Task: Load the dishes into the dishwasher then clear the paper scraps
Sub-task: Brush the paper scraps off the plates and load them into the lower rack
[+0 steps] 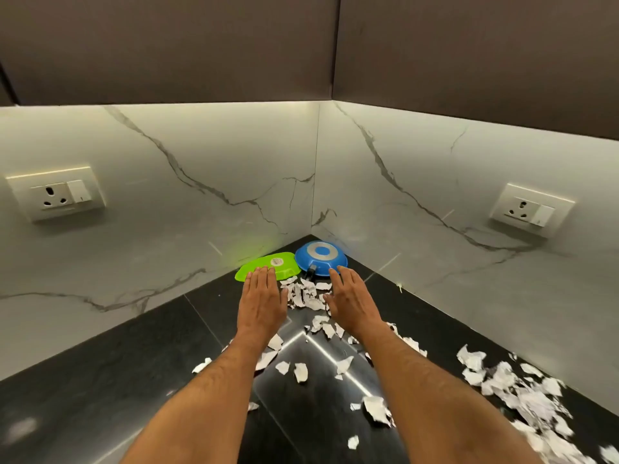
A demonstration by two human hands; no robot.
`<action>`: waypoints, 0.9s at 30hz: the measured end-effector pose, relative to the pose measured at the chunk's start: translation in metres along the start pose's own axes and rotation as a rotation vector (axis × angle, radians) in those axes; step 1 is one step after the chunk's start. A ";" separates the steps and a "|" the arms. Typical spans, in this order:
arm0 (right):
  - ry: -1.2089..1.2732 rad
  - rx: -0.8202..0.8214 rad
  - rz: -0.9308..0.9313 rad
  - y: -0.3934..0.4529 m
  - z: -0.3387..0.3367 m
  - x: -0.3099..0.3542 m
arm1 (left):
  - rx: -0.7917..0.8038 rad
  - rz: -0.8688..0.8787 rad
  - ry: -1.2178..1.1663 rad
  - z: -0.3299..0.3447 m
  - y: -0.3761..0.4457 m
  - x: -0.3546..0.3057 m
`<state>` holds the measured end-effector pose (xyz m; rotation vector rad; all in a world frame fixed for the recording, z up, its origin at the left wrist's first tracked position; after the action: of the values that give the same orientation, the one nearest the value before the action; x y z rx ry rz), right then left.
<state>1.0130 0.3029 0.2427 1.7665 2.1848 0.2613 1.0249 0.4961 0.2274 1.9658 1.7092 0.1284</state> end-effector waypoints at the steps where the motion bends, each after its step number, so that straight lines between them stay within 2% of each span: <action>1: -0.003 -0.011 -0.007 0.008 0.002 0.001 | 0.004 -0.003 0.001 0.003 0.008 0.003; 11: 0.033 0.002 -0.055 0.095 0.052 0.027 | 0.017 -0.048 -0.001 0.048 0.063 0.059; 21: 0.093 0.161 -0.138 0.164 0.147 0.063 | 0.045 -0.200 -0.034 0.118 0.105 0.131; 27: 0.129 0.229 -0.007 0.178 0.198 0.037 | 0.156 -0.166 -0.155 0.185 0.133 0.094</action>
<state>1.2394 0.3670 0.1129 1.9082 2.3943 0.1298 1.2372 0.5170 0.1030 1.8776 1.8160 -0.2179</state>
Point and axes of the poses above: each hand's wrist, its own y-axis towards the middle knuckle, its own z-axis out of the palm, x = y × z, the point moved 6 cm from there along y, towards the middle knuckle, and after that the axes turned 7 degrees about -y, right-handed, at the moved point
